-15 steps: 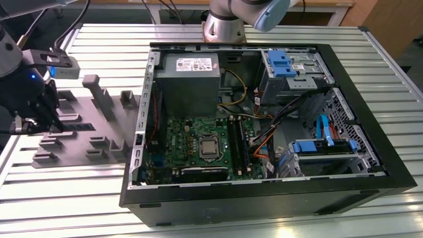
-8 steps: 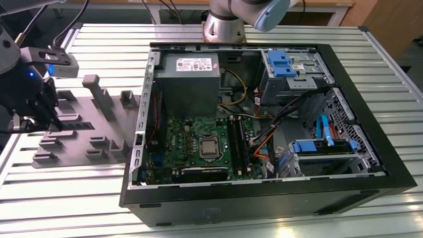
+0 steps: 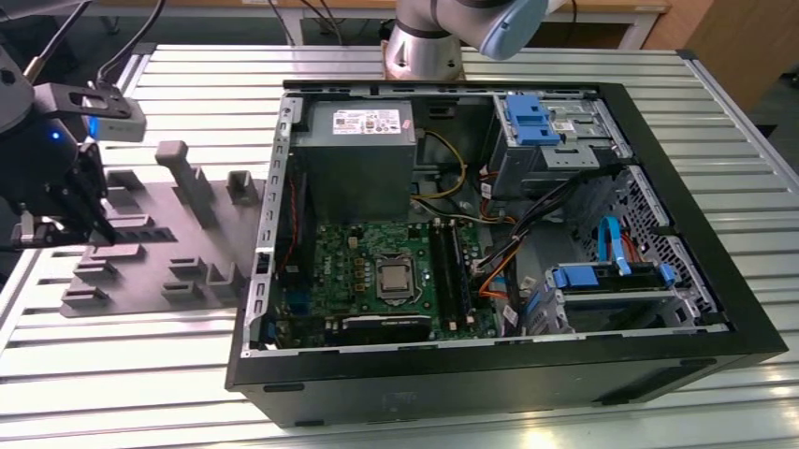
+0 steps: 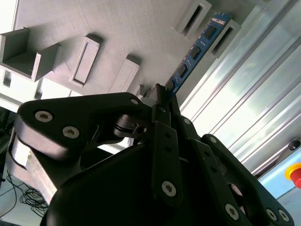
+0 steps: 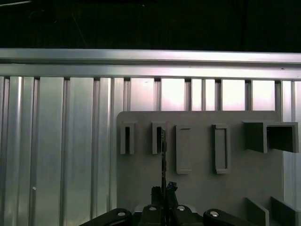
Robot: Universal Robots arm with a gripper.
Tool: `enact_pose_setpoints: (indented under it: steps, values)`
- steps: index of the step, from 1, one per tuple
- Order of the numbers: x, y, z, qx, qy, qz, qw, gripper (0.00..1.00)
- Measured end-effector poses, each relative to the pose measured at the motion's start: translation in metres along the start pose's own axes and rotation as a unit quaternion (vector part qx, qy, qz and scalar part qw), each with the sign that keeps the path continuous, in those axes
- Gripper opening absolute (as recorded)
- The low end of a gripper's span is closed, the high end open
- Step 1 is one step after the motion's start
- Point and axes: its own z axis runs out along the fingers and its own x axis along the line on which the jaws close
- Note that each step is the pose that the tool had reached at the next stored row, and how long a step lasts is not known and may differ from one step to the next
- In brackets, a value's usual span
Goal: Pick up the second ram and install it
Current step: 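Pick up the second ram and move it above second insertion slot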
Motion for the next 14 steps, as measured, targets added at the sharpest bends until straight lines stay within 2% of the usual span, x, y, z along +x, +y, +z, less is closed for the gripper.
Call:
enact_pose_setpoints:
  steps: [14]
  values:
    - [-0.0001, 0.0001, -0.0064, 0.0, 0.0, 0.0, 1.0, 0.14]
